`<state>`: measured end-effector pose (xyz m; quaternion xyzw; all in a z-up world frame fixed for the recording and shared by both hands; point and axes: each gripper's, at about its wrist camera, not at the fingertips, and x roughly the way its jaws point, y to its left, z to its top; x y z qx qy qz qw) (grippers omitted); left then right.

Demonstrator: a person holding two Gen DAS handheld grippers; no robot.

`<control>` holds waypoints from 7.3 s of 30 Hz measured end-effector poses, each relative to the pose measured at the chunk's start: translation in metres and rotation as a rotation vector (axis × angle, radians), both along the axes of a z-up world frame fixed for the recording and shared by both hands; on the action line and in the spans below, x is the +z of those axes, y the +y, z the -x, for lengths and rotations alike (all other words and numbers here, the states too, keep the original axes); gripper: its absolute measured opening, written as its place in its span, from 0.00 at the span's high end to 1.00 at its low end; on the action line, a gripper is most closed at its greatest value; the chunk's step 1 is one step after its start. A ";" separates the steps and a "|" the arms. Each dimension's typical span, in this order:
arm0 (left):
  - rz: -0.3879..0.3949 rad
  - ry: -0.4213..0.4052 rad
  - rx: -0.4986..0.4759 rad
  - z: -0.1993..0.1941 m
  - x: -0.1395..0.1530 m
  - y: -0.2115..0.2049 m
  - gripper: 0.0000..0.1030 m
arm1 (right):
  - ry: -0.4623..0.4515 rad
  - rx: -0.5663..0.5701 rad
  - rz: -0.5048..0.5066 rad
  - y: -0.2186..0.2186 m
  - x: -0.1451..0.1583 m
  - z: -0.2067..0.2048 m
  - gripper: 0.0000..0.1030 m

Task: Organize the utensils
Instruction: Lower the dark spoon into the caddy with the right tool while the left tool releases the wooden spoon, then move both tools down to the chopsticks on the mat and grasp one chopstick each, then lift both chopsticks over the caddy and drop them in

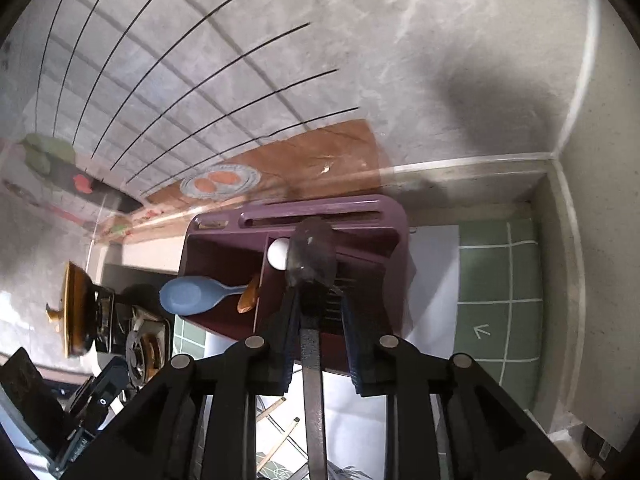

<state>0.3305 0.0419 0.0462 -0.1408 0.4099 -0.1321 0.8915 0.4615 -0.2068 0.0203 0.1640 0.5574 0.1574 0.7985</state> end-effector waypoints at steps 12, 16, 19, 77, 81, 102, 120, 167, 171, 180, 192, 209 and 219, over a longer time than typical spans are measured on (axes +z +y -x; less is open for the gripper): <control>0.006 0.018 -0.015 0.015 -0.007 0.001 0.87 | -0.451 0.119 0.127 0.030 0.066 0.034 0.96; -0.006 0.017 -0.009 0.024 -0.012 0.000 0.87 | -0.617 0.080 0.127 0.024 0.091 0.038 0.96; -0.025 0.023 -0.015 0.029 -0.018 0.000 0.87 | -0.652 0.045 0.153 0.023 0.092 0.033 0.96; -0.159 0.142 0.144 0.134 -0.074 0.073 0.61 | -0.241 0.629 0.357 0.138 -0.090 0.200 0.66; -0.155 0.143 0.035 0.115 -0.080 0.048 0.60 | -0.240 0.494 0.323 0.089 -0.078 0.195 0.66; -0.013 0.237 -0.050 0.006 -0.103 -0.040 0.60 | -0.218 0.176 0.216 0.007 -0.077 0.206 0.64; -0.119 0.162 -0.059 0.044 -0.082 -0.017 0.60 | -0.193 0.242 0.292 0.054 -0.093 0.194 0.92; -0.184 0.146 -0.333 0.057 -0.073 -0.095 0.95 | -0.273 0.046 0.050 -0.039 -0.047 0.213 0.95; -0.088 0.016 -0.247 0.080 -0.038 -0.069 0.95 | -0.342 0.038 0.039 -0.034 -0.025 0.216 0.95; -0.036 -0.168 -0.163 0.088 0.026 -0.038 0.95 | -0.469 0.056 0.080 -0.011 0.018 0.206 0.95; 0.059 -0.603 0.061 0.042 0.163 -0.017 0.95 | -1.017 -0.033 0.050 0.004 0.164 0.154 0.95; -0.012 -0.554 0.112 -0.063 0.077 -0.051 0.95 | -0.918 -0.105 0.068 0.005 0.068 0.047 0.95; -0.021 -0.458 0.111 -0.085 0.031 -0.055 0.95 | -0.891 -0.102 0.119 0.010 0.039 0.036 0.95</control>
